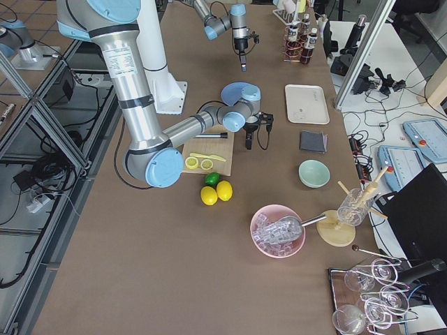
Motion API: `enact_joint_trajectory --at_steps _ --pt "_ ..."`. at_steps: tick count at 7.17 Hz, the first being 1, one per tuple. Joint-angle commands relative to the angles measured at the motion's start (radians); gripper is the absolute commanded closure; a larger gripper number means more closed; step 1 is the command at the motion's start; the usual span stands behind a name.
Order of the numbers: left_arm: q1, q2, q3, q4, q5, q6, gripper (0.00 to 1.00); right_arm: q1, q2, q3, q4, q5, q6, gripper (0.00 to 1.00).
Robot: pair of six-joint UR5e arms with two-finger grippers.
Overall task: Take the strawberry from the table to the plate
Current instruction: 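Lower the right gripper onto the red strawberry and close it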
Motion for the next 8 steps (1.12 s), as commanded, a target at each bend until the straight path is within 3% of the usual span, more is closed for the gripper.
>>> enact_joint_trajectory --at_steps 1,3,4,6,8 --pt "-0.003 0.004 0.001 -0.002 -0.003 0.003 0.02 -0.013 -0.001 -0.003 0.0 -0.007 0.027 0.62" --pt "-0.001 0.01 0.0 -0.003 -0.003 0.003 0.02 -0.014 -0.001 -0.007 -0.002 -0.009 0.026 0.67" --pt "-0.001 0.012 -0.002 -0.003 -0.003 0.003 0.02 -0.011 -0.001 -0.003 -0.002 -0.009 0.026 0.98" --pt "-0.001 0.012 -0.017 -0.003 -0.004 0.003 0.02 0.031 0.009 0.057 -0.032 0.008 0.026 1.0" --pt "-0.042 0.031 -0.034 0.0 -0.033 0.057 0.02 0.039 0.052 0.164 -0.166 0.022 0.029 1.0"
